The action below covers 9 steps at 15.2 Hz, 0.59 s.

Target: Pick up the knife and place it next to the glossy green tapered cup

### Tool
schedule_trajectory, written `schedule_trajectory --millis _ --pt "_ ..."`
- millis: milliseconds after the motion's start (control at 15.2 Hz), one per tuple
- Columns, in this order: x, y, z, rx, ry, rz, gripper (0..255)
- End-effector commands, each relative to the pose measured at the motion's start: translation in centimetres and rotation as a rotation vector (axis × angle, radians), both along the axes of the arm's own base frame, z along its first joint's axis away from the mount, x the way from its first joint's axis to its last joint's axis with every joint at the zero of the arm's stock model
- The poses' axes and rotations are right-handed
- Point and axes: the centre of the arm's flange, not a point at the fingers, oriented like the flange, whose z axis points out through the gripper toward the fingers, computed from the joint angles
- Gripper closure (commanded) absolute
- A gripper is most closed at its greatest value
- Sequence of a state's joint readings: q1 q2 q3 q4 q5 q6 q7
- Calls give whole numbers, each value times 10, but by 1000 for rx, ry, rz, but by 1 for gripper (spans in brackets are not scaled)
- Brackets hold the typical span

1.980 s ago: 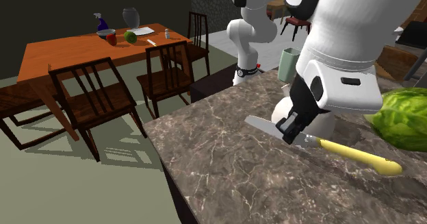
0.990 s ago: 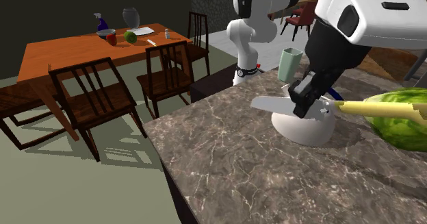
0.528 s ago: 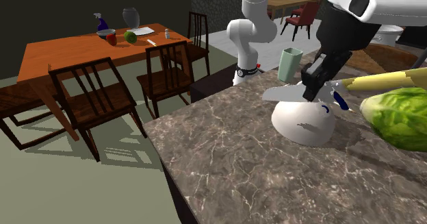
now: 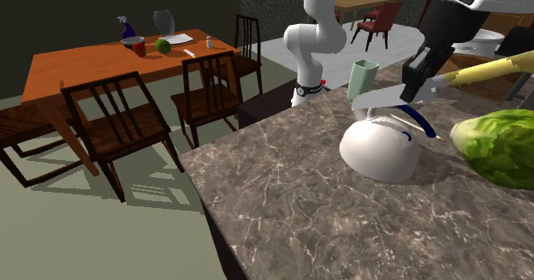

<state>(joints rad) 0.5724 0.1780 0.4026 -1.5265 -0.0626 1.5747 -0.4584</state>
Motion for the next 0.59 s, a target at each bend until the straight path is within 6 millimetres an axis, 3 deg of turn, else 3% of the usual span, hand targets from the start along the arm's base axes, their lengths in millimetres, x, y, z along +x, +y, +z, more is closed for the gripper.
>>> schedule_trajectory --millis 0,528 --pt "-27 -1 1 -1 0 -1 255" --pt "-132 -6 1 -1 0 -1 255"
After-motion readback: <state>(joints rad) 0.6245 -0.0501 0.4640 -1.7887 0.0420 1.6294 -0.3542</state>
